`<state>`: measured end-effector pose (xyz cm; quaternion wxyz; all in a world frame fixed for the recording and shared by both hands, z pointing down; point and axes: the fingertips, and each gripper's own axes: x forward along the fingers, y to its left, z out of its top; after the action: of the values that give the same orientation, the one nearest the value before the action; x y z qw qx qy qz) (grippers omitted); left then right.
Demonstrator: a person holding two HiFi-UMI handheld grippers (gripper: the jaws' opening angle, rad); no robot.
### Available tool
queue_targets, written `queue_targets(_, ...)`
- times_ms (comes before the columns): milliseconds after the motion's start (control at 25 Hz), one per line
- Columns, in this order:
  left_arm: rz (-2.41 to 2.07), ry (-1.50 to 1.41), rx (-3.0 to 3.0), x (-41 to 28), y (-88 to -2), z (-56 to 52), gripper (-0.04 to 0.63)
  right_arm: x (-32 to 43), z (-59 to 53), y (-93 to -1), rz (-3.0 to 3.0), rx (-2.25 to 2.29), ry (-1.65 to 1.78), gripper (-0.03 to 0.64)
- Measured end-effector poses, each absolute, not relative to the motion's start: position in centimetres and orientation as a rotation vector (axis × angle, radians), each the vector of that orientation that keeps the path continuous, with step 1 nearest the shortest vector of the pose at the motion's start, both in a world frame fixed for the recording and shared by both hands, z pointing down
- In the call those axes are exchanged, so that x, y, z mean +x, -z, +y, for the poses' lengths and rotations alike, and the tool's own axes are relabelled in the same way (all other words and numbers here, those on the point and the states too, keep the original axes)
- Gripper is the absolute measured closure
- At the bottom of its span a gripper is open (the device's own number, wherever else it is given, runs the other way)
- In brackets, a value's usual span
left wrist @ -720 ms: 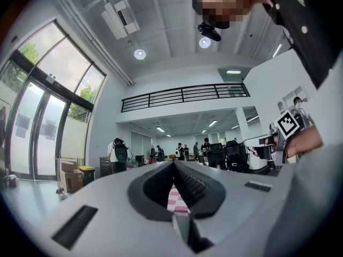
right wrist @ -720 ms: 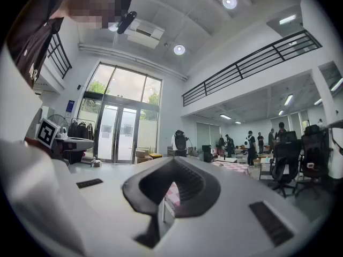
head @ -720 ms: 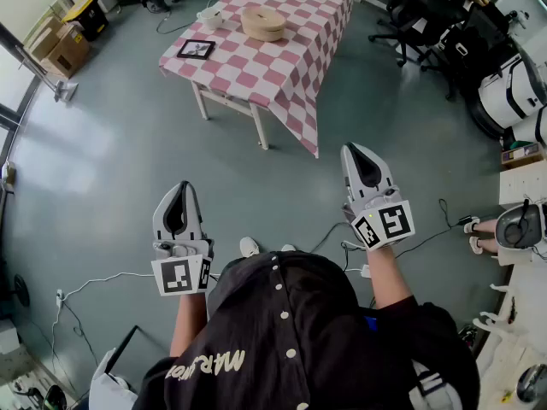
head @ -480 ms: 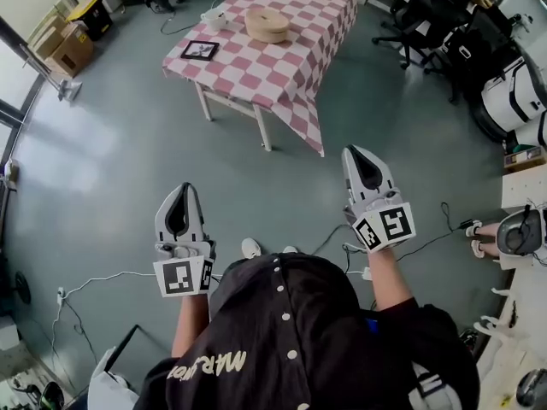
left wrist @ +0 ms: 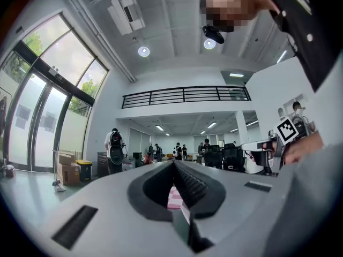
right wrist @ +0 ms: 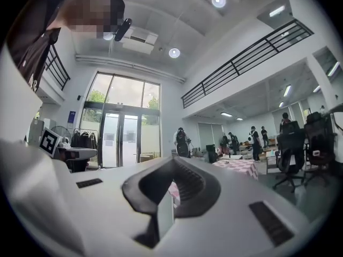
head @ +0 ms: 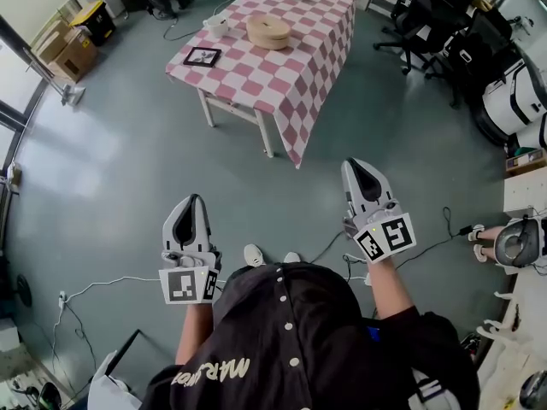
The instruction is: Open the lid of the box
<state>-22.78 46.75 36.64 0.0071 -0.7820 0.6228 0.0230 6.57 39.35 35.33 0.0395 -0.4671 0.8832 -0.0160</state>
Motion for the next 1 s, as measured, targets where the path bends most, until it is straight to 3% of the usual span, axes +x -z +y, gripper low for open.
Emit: queue_targets(1000, 1.957, -0.085, -2.443, -23.2, -36.4, 46.3, 0.586, 5.2, 38.6, -34.3, 2.731, -1.389, 0.044, 0.215)
